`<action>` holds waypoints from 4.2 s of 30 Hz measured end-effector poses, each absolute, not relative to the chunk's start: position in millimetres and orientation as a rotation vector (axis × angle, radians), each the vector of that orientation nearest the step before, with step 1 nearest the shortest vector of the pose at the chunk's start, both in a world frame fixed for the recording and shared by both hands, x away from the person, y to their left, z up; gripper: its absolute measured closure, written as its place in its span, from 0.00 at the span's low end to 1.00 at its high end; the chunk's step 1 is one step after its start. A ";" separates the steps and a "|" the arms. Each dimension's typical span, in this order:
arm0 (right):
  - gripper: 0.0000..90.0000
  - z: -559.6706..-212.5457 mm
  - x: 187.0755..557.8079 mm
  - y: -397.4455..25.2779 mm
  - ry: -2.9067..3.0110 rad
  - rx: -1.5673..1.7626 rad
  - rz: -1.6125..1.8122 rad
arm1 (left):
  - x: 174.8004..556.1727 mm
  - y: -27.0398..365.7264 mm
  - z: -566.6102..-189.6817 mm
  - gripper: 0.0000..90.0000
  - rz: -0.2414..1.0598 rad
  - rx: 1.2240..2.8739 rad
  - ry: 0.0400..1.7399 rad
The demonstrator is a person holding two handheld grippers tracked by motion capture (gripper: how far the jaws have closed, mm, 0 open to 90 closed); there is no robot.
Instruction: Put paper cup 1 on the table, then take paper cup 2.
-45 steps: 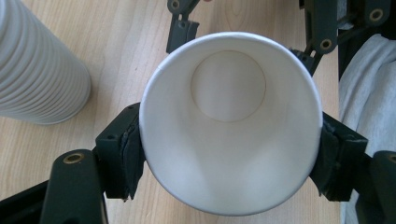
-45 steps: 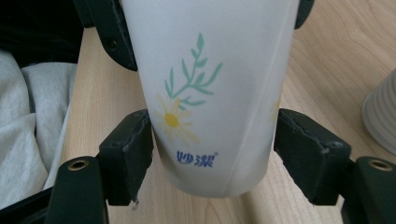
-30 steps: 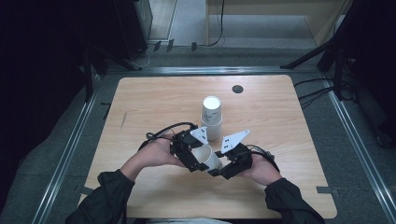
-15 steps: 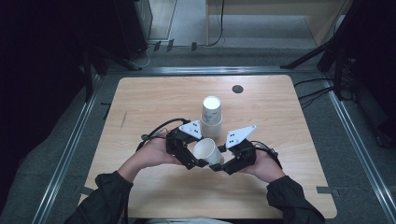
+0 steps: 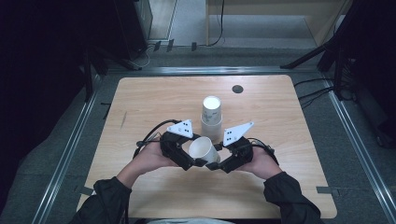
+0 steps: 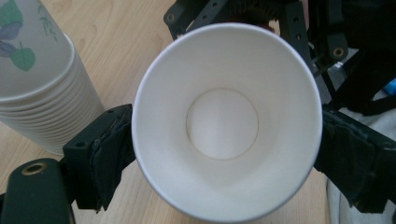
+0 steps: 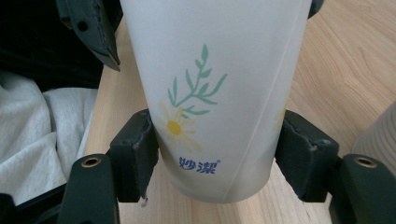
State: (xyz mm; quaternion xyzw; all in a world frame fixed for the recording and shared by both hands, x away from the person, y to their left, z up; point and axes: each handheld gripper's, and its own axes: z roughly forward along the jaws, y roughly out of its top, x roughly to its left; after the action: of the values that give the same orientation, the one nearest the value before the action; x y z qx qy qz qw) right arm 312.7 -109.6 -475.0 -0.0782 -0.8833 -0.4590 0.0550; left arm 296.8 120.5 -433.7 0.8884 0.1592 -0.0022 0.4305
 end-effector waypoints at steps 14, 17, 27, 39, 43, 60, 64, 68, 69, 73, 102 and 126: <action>0.39 -472.0 318.5 -98.6 -2.618 -0.194 -1.397 | 292.5 133.9 -438.4 0.24 -0.017 2.091 0.476; 0.39 -472.3 319.6 -96.9 -2.608 -0.183 -1.404 | 292.4 135.6 -438.1 0.25 -0.016 2.086 0.479; 0.25 -473.7 321.4 -95.1 -2.631 -0.257 -1.359 | 294.7 144.2 -433.9 0.27 0.012 2.096 0.495; 0.24 -470.7 320.9 -109.7 -2.703 -0.297 -1.344 | 302.2 167.9 -432.2 0.27 0.068 2.136 0.544; 0.24 -471.2 319.8 -114.4 -2.746 -0.320 -1.346 | 306.0 175.6 -433.7 0.27 0.085 2.149 0.572; 0.24 -471.5 329.0 -134.4 -2.802 -0.399 -1.337 | 320.2 204.9 -443.5 0.27 0.147 2.187 0.659; 0.24 -471.8 331.4 -136.9 -2.808 -0.412 -1.344 | 323.7 213.0 -445.9 0.27 0.157 2.197 0.688; 0.24 -472.2 332.5 -138.8 -2.812 -0.423 -1.343 | 328.2 221.9 -448.7 0.26 0.165 2.196 0.724; 0.24 -472.6 333.0 -139.0 -2.815 -0.423 -1.345 | 329.6 224.5 -449.5 0.26 0.155 2.197 0.733; 0.24 -473.5 333.8 -139.8 -2.834 -0.431 -1.349 | 333.3 232.9 -452.0 0.26 0.176 2.197 0.773; 0.25 -481.5 334.7 -136.2 -2.858 -0.378 -1.308 | 362.4 277.4 -479.8 0.25 0.337 2.240 1.059; 0.16 -468.3 344.5 -138.3 -2.817 -0.535 -1.395 | 372.6 288.2 -492.9 0.19 0.299 2.221 1.144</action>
State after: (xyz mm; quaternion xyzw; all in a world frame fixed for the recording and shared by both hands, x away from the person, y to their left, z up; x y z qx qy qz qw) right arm 344.5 -138.3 -468.3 -0.1678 -0.8832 -0.4373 -0.0233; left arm 372.6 288.2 -492.9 0.8399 0.4326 0.1132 0.3076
